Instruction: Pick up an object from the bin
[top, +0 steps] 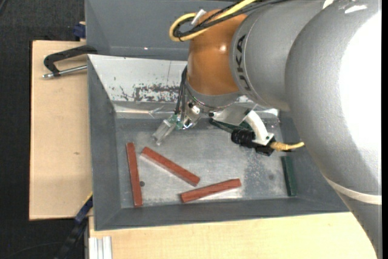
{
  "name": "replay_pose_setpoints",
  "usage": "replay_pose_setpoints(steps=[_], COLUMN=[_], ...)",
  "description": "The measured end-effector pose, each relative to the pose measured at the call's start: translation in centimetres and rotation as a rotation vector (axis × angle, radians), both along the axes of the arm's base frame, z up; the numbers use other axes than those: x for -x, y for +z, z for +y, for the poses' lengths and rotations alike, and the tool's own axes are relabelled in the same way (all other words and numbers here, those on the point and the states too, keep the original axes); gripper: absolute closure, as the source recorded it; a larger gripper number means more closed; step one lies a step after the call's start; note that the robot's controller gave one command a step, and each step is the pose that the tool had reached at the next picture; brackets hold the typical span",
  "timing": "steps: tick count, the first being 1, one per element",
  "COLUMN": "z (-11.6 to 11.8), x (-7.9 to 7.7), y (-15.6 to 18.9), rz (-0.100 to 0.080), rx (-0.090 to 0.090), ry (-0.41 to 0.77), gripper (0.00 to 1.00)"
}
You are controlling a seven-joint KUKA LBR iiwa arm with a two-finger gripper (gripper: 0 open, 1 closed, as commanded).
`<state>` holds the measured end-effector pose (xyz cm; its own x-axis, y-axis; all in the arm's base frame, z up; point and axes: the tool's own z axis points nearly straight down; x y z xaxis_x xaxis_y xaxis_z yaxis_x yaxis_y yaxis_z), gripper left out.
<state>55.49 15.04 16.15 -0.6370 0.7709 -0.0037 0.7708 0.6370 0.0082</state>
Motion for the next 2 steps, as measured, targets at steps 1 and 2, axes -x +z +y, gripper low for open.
replay_pose_setpoints(steps=[1,2], z=[5.9,5.66], x=[3.35,2.94], y=[-8.19,-7.75], rz=[0.018,0.007], rx=[0.002,0.001], ry=[-0.139,-0.141], gripper=[0.0,1.0])
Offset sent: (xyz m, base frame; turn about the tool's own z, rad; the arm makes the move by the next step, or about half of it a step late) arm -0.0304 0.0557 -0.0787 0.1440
